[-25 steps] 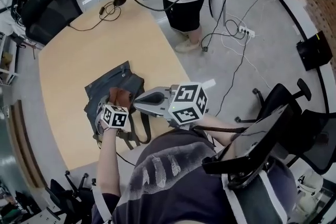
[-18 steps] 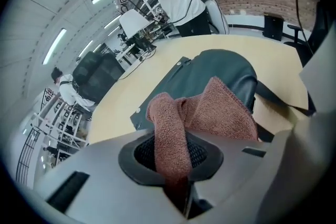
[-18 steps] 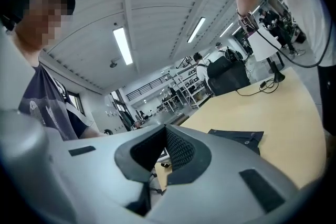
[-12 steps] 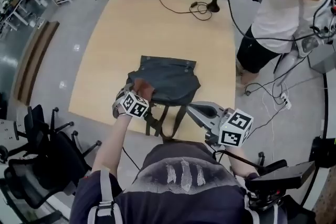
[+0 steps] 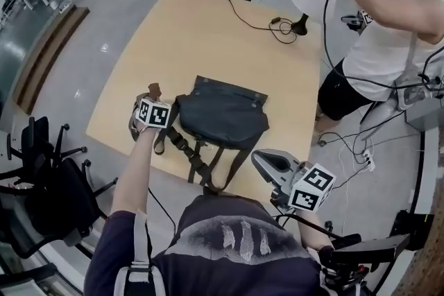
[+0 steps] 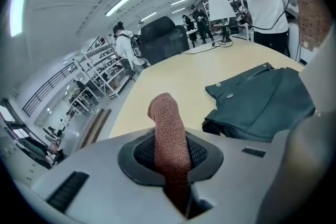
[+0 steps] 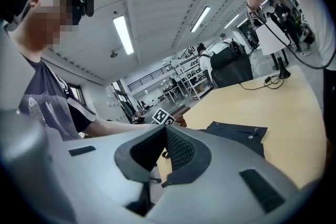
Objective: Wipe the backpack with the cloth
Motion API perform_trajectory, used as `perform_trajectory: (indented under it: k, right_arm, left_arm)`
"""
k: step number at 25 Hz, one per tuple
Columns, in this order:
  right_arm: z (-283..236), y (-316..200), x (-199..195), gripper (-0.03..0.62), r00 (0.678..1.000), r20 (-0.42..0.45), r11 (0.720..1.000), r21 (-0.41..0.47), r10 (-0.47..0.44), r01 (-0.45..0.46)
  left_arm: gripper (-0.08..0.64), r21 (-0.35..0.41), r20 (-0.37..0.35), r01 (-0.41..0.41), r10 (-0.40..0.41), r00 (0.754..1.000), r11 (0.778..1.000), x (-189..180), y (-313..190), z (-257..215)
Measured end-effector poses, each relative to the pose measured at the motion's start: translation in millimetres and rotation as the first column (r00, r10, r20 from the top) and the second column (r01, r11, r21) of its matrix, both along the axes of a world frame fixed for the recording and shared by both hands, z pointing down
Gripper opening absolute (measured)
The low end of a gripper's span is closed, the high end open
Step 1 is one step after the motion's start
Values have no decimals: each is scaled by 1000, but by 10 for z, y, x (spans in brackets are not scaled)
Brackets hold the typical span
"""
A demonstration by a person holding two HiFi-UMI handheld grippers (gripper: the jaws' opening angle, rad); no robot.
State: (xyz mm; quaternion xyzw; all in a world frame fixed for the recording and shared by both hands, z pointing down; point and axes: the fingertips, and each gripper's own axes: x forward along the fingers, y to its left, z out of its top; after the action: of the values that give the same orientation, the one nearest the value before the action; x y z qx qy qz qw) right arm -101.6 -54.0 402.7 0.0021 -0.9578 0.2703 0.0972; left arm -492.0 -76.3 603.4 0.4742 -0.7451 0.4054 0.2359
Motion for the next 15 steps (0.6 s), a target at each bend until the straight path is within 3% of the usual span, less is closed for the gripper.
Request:
perform_trajectory:
  k: [8,11,15]
  right_arm:
    - [39,-145,209,3,995,-18,995,-15,99,-99]
    - [67,-233,313,3,991,-23,991,-20,130,-131]
    - [127,-281,345,3,991,-16,991,-39,129,-130]
  left_arm:
    - [58,-124,-92,-190,179,979,974,578,-503,505]
    - [58,-116,-138,-230,214,967,966,778,-606,564]
    - [58,-80,-252,-299,271,929,951,1033,-693,530]
